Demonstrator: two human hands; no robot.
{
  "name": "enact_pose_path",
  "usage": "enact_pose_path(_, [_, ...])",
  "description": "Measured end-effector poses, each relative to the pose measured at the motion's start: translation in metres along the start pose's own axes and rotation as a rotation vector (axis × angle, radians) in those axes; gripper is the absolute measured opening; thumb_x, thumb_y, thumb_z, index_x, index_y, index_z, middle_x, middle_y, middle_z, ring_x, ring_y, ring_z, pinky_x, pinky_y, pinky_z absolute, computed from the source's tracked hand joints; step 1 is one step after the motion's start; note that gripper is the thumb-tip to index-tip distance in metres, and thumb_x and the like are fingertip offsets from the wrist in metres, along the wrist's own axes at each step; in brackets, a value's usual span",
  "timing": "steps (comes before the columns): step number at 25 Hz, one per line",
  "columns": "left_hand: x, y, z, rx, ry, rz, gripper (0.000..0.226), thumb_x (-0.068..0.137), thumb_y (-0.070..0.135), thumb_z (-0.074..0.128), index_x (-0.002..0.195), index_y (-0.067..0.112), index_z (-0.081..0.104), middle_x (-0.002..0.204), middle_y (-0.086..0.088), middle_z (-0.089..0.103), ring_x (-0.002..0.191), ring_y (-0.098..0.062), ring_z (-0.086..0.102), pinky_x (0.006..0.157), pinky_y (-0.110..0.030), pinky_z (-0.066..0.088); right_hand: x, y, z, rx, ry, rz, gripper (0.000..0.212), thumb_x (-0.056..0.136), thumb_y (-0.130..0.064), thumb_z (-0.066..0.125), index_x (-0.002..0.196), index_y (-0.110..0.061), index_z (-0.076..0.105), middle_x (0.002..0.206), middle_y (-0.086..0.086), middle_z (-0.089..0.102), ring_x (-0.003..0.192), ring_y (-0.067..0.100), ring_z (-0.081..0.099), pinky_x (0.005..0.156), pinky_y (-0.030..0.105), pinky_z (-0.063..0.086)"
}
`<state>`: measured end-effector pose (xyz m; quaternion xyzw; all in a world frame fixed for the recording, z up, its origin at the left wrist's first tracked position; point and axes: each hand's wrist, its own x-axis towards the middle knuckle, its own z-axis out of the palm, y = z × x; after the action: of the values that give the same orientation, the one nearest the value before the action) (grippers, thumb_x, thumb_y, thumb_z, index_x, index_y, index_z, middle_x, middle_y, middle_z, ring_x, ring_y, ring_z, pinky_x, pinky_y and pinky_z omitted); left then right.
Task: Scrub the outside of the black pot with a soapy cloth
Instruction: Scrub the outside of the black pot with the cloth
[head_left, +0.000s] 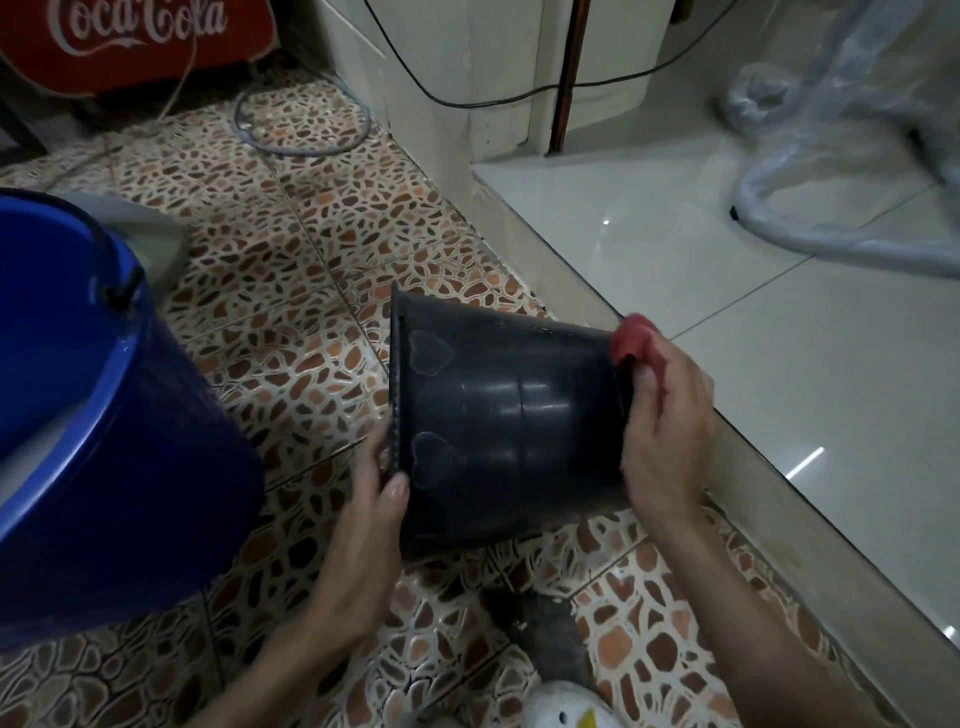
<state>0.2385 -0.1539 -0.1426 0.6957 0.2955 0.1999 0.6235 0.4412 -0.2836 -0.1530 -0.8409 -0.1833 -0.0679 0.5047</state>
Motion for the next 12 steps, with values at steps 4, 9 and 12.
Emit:
enact_pose_path(4, [0.08, 0.049, 0.007, -0.078, 0.225, -0.114, 0.068, 0.085, 0.078, 0.027, 0.133, 0.035, 0.049, 0.136, 0.008, 0.059, 0.123, -0.01, 0.056, 0.106, -0.038, 0.045, -0.047, -0.042, 0.037, -0.031, -0.283, -0.53, 0.037, 0.104, -0.015, 0.04, 0.139, -0.012, 0.051, 0.146, 0.001, 0.049, 0.142, 0.016, 0.036, 0.12, 0.037, 0.025])
enact_pose_path(9, [0.075, 0.048, 0.018, -0.039, 0.204, -0.024, 0.082, 0.089, 0.078, 0.018, 0.149, 0.027, 0.044, 0.15, 0.012, 0.048, 0.137, -0.003, 0.044, 0.119, -0.035, 0.032, -0.032, -0.063, 0.058, -0.189, -0.424, -0.559, 0.05, 0.1, -0.027, 0.033, 0.15, -0.017, 0.036, 0.157, -0.002, 0.035, 0.148, 0.011, 0.021, 0.123, 0.045, 0.011])
enact_pose_path(12, [0.051, 0.03, 0.019, -0.062, 0.186, 0.049, 0.059, 0.1, 0.059, 0.024, 0.139, 0.025, 0.051, 0.138, 0.015, 0.057, 0.128, 0.003, 0.051, 0.114, -0.033, 0.039, -0.023, -0.059, 0.058, -0.271, -0.389, -0.513, 0.053, 0.103, -0.043, 0.022, 0.151, -0.023, 0.034, 0.157, -0.006, 0.033, 0.148, 0.009, 0.019, 0.123, 0.045, 0.008])
